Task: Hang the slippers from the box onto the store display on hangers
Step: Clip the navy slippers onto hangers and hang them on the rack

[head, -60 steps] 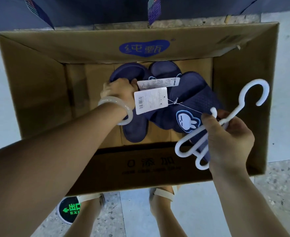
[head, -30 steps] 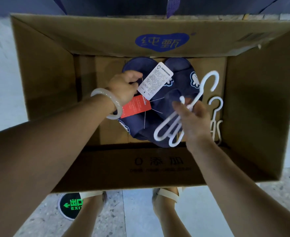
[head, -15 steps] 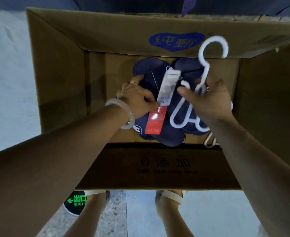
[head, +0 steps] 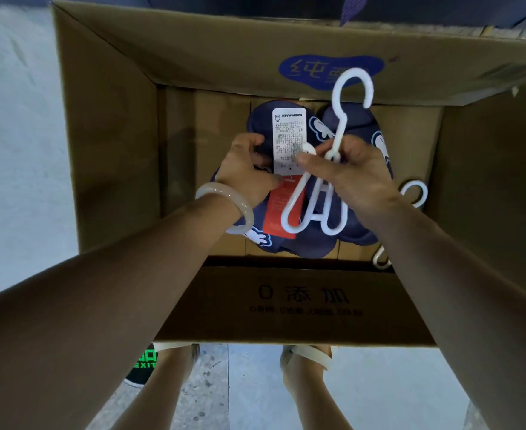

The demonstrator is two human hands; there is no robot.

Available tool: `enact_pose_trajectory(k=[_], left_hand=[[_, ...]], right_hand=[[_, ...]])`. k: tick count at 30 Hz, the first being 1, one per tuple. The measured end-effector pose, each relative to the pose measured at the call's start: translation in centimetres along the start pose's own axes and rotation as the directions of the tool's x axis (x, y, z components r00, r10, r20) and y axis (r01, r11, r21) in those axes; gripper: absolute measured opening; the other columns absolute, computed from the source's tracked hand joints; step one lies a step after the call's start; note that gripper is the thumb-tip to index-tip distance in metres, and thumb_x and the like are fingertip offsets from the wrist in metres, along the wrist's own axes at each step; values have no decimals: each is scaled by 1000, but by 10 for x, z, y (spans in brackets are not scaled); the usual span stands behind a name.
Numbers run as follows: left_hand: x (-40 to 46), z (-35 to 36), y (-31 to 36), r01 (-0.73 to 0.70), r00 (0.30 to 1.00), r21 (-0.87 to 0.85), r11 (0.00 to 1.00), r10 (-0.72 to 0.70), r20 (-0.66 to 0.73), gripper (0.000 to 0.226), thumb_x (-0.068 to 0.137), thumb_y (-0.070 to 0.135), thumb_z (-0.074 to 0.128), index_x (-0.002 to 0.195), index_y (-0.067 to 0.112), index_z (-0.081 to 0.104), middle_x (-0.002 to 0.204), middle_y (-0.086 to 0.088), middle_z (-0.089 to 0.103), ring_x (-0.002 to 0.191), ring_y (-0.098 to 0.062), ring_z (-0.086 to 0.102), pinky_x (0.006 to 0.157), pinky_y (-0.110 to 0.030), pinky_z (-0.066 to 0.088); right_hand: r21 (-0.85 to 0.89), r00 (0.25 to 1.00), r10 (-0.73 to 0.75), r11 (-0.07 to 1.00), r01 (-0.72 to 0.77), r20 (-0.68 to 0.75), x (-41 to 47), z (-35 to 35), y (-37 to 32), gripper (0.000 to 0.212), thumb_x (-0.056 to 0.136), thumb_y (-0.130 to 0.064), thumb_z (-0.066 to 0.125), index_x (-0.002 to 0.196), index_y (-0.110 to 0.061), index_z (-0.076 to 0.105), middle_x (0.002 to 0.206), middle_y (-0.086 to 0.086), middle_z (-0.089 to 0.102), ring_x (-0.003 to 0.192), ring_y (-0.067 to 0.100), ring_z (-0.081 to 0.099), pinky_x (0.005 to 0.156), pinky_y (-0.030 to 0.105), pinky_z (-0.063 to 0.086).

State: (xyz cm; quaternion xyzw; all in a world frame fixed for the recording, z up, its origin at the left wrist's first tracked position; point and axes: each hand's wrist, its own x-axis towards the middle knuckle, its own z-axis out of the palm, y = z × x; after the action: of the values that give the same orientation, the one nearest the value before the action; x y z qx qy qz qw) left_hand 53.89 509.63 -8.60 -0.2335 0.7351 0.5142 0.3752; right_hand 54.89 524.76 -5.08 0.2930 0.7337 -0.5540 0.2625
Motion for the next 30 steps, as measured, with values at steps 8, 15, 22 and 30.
enact_pose_trajectory(k=[8,15,22,30], left_hand=[[-1,-3,18,9,990,205,979,-37,134,28,87,14,60,116,12,59,101,-3,64,75,-16,64,70,-26,57],[3,-21,28,311,929,-690,654,-363,75,26,98,5,31,81,16,48,51,0,53,38,-9,46,57,-24,49],[-1,-11,8,185,982,-212,960,-189,4,46,76,-17,53,108,16,51,100,-2,56,99,-22,62,86,-35,53],[-18,4,8,-212,957,796,567,286,51,119,59,46,80,144,40,-3,155,-7,-14,143,-35,0,116,-52,10]], right_hand=[[251,963,186,940,-232,194,-3,1,11,30,73,-16,74,100,-20,64,92,-1,69,87,13,67,76,28,51],[260,965,214,933,-248,154,1,-8,16,27,69,-15,77,92,-26,69,94,-7,69,97,13,63,99,35,45],[377,954,232,880,-288,187,-9,-5,26,26,71,-11,73,94,-22,68,77,-9,66,83,10,62,77,24,45],[368,964,195,895,-250,182,-8,-6,23,28,72,-10,74,95,-23,68,90,-7,64,88,10,62,75,23,46]])
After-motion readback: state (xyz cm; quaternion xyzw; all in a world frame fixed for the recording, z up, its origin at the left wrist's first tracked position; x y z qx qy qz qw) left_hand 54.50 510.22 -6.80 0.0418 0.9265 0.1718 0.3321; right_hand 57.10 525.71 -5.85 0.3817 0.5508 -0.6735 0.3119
